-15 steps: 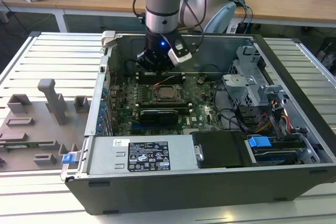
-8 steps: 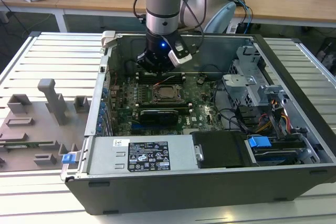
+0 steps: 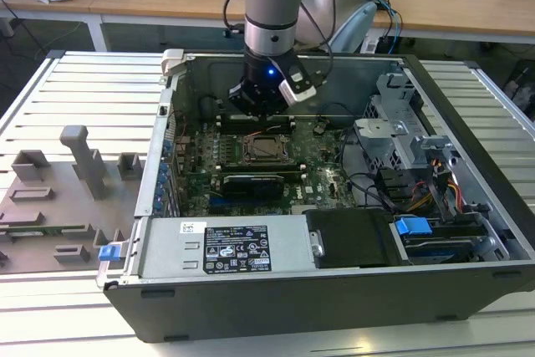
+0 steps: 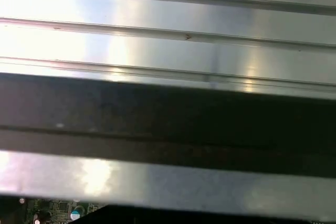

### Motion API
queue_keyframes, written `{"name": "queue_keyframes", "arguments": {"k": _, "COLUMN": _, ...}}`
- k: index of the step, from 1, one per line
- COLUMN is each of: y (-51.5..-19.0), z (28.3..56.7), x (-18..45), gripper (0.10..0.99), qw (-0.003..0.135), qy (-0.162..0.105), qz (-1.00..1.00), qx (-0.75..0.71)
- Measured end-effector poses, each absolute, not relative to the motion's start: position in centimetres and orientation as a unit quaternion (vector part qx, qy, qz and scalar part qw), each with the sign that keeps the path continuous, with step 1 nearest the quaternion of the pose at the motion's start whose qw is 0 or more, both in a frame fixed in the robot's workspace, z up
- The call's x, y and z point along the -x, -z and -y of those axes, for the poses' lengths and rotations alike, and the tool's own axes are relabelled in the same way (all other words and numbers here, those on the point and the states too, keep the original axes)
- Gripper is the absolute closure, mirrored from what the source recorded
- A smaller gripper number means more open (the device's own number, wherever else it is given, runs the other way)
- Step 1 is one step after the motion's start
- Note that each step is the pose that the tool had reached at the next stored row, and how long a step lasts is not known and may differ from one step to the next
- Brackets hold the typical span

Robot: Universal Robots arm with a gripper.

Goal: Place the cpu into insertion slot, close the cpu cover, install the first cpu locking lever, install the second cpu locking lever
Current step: 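Install the first cpu locking lever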

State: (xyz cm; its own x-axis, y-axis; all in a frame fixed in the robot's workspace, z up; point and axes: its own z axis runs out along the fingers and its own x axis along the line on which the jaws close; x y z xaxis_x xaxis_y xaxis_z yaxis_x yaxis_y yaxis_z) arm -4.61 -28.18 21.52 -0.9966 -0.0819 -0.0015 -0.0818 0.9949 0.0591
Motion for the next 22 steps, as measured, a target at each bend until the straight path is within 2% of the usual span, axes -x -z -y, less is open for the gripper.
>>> {"name": "queue_keyframes", "arguments": {"k": 22, "y": -20.2, "z": 28.3, "x": 2.5, "gripper": 0.980, "qw": 0.004, "qy": 0.030, "qz": 0.999, "qx": -0.041}}
